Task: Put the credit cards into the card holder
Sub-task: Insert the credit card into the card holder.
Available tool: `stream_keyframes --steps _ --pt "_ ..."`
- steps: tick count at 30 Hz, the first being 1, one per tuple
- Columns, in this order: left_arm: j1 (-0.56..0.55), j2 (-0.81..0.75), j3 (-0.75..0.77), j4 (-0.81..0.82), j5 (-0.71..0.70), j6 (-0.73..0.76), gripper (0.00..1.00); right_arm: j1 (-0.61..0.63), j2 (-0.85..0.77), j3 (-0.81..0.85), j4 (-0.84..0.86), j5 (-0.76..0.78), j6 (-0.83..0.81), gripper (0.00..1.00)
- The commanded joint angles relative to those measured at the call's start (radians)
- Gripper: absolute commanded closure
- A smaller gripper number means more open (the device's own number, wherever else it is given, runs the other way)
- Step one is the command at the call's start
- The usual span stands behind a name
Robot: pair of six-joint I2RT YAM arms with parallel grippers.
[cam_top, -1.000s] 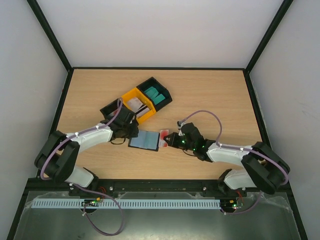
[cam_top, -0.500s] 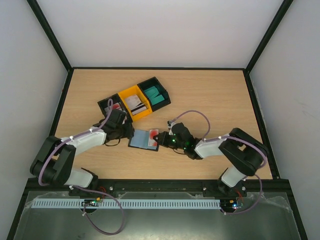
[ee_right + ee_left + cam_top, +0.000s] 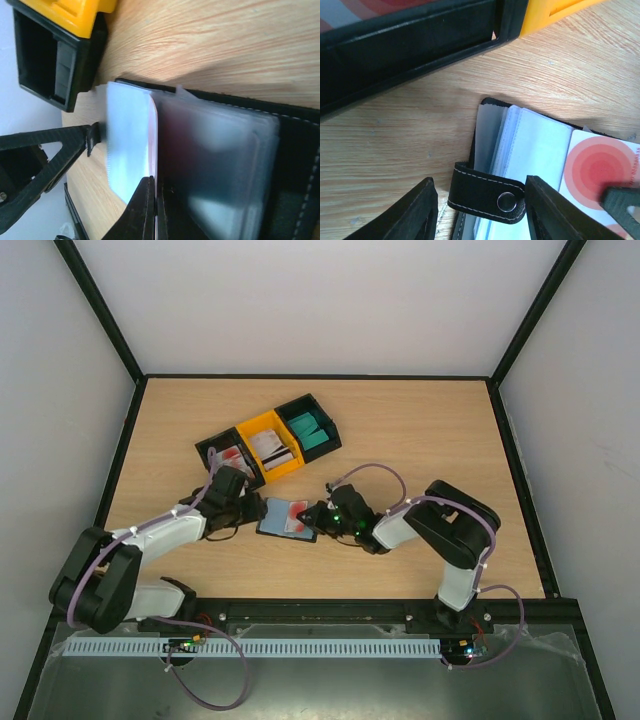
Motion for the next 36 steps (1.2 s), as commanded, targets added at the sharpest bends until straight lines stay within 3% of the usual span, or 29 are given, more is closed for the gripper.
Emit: stream_keyframes --steps 1,17,36 --pt "-0.008 0.015 -0.029 0.031 0.027 -0.021 0.52 0.006 0.047 0.009 0.019 0.009 0.062 0.98" --pt "-0.036 0.058 -0.051 0.059 0.033 -0.022 0.64 0.01 0.142 0.033 0.066 -0.039 0.131 0.98" --pt "-0.039 0.06 -0.054 0.06 0.015 -0.024 0.65 0.041 0.12 0.008 -0.042 0.021 0.14 0.98"
